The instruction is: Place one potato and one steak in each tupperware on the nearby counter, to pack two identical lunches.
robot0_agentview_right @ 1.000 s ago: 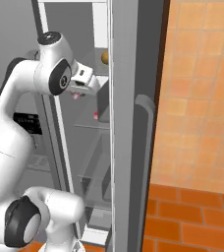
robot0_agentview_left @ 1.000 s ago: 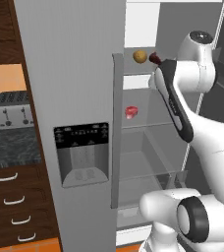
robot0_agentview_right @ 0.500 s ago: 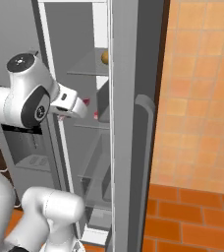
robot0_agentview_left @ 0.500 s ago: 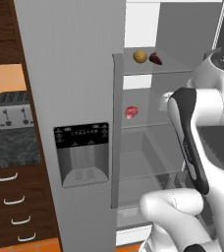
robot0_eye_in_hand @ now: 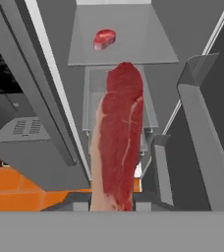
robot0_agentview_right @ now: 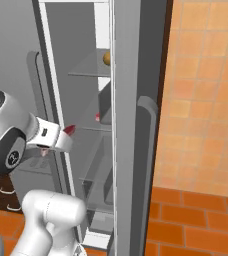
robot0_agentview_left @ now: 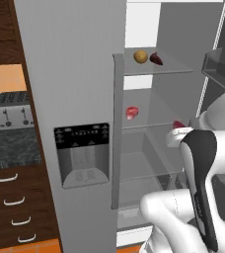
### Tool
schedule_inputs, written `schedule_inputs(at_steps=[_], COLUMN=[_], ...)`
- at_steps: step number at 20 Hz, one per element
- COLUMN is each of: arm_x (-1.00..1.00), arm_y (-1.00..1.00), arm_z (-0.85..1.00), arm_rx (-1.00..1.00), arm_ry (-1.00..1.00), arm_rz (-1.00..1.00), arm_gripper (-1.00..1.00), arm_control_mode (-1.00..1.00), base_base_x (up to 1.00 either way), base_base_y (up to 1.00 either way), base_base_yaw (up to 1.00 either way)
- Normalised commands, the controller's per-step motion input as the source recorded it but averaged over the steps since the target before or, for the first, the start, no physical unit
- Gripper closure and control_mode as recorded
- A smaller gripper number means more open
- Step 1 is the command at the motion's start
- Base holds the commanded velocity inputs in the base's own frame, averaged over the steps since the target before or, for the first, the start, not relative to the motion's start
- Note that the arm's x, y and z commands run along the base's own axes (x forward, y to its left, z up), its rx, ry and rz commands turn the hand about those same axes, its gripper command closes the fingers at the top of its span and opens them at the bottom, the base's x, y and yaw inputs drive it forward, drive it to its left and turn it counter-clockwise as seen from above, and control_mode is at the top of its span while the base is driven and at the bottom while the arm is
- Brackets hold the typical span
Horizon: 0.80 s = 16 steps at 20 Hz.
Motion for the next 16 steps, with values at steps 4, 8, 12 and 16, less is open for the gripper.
schedule_inputs(at_steps=[4, 8, 12, 16], arm_x=[-0.13, 0.0, -0.11, -0.2], arm_y=[0.01, 0.0, 0.21, 0.41], arm_z=[-0.36, 0.0, -0.03, -0.06], arm_rx=[-0.02, 0.0, 0.0, 0.0], arm_ry=[0.03, 0.0, 0.0, 0.0], arm_rz=[0.01, 0.0, 0.0, 0.0], arm_gripper=[1.0, 1.0, 1.0, 1.0], arm_control_mode=[-1.0, -1.0, -1.0, 1.0], base_base_x=[0.0, 0.0, 0.0, -0.24], base_base_y=[0.0, 0.0, 0.0, 0.5], base_base_yaw=[0.0, 0.0, 0.0, 0.0])
